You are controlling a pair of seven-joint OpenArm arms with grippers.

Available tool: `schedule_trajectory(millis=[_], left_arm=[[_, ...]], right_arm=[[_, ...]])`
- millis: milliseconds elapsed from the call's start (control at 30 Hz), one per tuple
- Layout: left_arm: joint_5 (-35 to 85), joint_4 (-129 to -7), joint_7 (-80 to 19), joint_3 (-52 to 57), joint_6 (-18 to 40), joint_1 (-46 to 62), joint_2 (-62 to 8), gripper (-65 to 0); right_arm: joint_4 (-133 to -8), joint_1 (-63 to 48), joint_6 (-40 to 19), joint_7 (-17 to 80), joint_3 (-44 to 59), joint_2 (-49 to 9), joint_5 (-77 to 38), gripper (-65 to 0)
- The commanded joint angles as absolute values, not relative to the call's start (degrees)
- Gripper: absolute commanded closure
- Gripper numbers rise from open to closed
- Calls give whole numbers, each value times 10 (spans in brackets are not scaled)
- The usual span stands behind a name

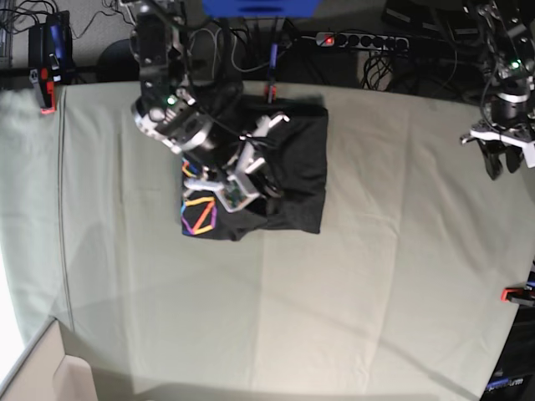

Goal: Layout the t-shirt on the table in an organized manner, then fold the t-shirt properly
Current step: 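Grasp the strip's other end with the right gripper and fold it over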

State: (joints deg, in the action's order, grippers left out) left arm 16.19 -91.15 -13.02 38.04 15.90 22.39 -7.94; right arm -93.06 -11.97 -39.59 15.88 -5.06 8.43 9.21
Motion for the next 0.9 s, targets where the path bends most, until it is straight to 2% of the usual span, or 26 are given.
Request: schedule_trajectory(millis=[0,433,567,700,767,867], left_arm=[[167,-920,-116,383,161,228,-87,-235],[167,-919,-116,381,161,228,-87,-235],[167,-919,-116,378,161,225,-86,-235],[164,-919,-116,378,161,222,-74,-235],[166,-919,-116,378,161,222,-74,-235],[167,-919,-116,378,161,221,-74,-235]], right_arm=[[-932,-117,-400,141,-67,90,79,0],[-851,-92,-400,141,-106,90,80,-14],[-861,-93,-400,176,-108,90,80,-177],[-943,-119,-400,196,-136,90,78,-325],[-992,-130,-400,198,-129,90,78,-365],[-1022,-129,-400,199,-90,90,78,-369]])
